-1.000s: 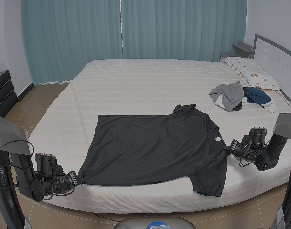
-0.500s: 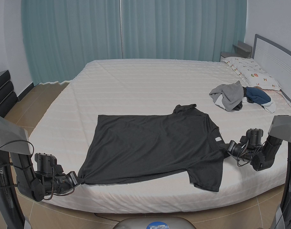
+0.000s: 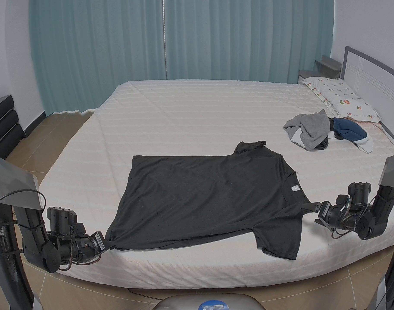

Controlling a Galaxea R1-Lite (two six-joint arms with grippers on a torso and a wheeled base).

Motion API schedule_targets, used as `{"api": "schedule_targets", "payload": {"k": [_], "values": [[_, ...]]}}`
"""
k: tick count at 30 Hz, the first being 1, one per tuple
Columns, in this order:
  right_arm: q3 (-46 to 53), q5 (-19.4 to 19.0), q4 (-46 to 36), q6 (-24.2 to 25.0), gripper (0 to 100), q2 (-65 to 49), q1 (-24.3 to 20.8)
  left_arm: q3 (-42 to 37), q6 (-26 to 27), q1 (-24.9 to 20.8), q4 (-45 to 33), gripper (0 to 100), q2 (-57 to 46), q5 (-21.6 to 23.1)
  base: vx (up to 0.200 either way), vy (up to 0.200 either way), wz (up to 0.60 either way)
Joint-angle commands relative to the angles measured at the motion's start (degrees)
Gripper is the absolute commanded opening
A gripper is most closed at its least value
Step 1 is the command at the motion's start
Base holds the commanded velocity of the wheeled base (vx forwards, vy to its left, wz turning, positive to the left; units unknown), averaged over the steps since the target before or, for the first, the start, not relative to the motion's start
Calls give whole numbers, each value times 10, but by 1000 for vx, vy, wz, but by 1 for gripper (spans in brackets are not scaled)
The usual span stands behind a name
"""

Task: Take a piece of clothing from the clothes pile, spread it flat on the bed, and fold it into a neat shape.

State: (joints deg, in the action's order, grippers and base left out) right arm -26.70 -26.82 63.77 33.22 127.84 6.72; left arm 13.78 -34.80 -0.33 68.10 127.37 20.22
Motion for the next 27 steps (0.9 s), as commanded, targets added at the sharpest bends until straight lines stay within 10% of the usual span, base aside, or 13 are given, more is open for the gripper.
{"api": "schedule_targets", "payload": {"k": [1, 27], "values": [[63, -26, 0, -39, 100, -25, 2, 0, 0, 0, -1, 0, 0, 0, 0, 0, 0], [27, -25, 46, -25, 100, 44, -70, 1, 0, 0, 0, 0, 1, 0, 0, 0, 0]]}}
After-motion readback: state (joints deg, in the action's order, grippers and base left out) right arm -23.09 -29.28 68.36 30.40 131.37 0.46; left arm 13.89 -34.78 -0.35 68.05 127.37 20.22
